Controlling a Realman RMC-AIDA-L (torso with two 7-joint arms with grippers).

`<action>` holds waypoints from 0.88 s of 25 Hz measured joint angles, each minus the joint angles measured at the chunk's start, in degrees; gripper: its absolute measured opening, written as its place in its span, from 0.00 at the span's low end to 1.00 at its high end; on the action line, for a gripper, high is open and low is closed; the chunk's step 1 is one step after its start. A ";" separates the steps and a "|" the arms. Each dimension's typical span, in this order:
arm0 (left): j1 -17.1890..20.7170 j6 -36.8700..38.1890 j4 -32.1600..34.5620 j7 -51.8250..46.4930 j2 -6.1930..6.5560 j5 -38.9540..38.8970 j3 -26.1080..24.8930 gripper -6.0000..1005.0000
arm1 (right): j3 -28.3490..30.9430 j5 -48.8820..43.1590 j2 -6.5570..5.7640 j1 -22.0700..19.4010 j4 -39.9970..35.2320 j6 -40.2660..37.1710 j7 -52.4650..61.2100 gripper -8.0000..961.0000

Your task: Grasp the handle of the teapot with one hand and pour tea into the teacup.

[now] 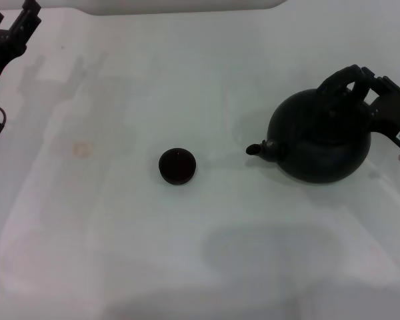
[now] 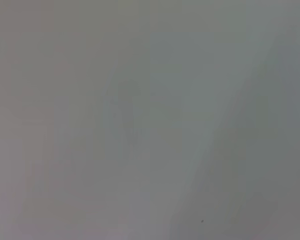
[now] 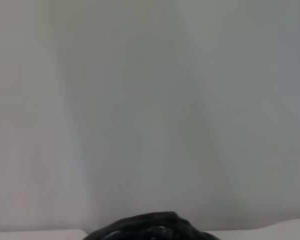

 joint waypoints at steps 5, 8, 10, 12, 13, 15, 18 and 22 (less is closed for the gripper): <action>-0.55 -0.12 -0.26 0.00 0.00 0.00 -0.14 0.88 | -0.19 -0.33 -0.04 -1.35 0.08 -3.01 -0.14 0.71; -0.73 -0.23 -0.26 0.00 0.01 0.00 -0.06 0.88 | 0.04 -0.34 -0.12 -2.62 0.09 -4.59 -0.02 0.82; -0.83 -0.28 -0.30 0.01 0.04 0.00 0.05 0.88 | 0.11 -0.14 -0.18 -3.81 0.10 -6.29 -0.18 0.89; -0.90 -0.29 -0.32 0.17 0.04 0.00 0.06 0.88 | 0.79 0.12 -0.18 -4.96 0.10 -7.59 -0.52 0.93; -0.93 -0.30 -0.32 0.24 0.03 0.00 0.04 0.88 | 1.58 0.20 -0.17 -5.53 0.12 -7.96 -0.61 0.92; -1.00 -0.31 -0.32 0.22 -0.01 0.00 -0.04 0.88 | 4.51 0.22 -0.15 -6.24 0.33 -8.12 -0.67 0.92; -1.05 -0.41 -0.38 0.04 -0.07 -0.35 -0.15 0.88 | 11.10 0.26 -0.02 -6.84 0.65 -8.16 -0.86 0.92; -1.02 -0.57 -0.39 -0.03 -0.17 -0.97 -0.08 0.88 | 16.40 0.27 0.11 -6.34 0.68 -7.58 -1.87 0.92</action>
